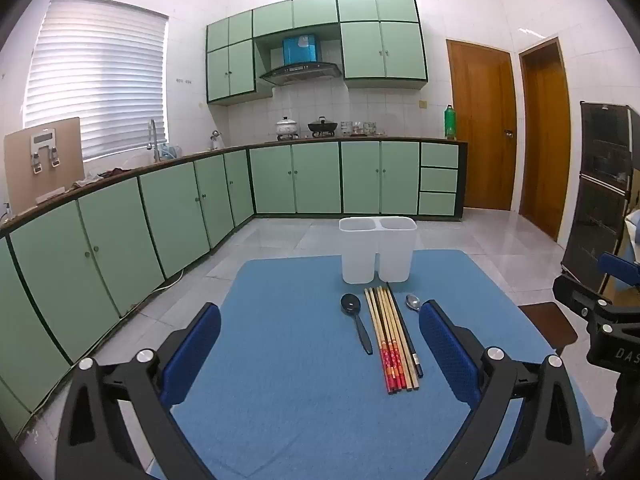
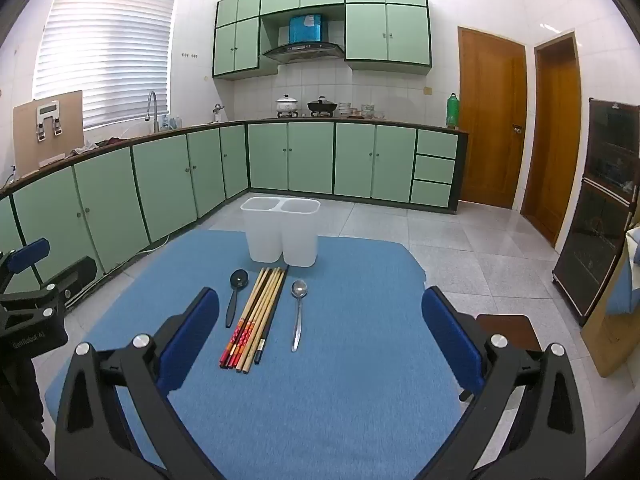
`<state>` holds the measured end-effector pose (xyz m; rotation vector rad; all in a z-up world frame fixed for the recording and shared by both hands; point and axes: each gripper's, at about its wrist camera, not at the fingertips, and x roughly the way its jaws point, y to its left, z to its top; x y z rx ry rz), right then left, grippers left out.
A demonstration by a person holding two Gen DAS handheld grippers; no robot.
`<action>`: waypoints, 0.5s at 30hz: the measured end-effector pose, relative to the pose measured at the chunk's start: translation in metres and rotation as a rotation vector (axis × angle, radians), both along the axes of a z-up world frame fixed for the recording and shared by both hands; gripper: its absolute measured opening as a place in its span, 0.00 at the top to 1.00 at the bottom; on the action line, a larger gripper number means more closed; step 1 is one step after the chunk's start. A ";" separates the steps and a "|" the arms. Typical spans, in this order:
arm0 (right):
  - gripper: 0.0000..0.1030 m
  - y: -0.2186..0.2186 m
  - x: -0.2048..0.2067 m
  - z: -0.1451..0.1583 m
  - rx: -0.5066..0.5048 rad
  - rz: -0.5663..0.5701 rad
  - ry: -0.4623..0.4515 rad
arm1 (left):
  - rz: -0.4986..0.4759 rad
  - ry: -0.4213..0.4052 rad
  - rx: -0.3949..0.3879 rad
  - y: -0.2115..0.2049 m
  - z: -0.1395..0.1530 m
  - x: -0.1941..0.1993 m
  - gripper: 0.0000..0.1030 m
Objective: Organize utensils
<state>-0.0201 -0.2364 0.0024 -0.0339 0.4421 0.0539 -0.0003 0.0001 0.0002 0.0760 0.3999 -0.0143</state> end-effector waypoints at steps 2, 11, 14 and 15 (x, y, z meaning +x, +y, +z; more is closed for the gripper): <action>0.05 0.000 0.000 0.000 0.003 -0.001 -0.003 | 0.000 0.001 0.003 -0.001 0.000 0.000 0.06; 0.05 -0.002 0.004 0.003 0.015 -0.007 0.003 | 0.012 -0.004 -0.009 0.006 0.001 0.003 0.06; 0.05 -0.001 0.009 0.004 0.012 -0.007 0.007 | 0.017 -0.003 -0.007 0.002 0.000 -0.001 0.06; 0.05 0.000 0.011 0.004 0.011 -0.007 0.009 | 0.019 -0.003 -0.007 0.002 0.000 -0.001 0.06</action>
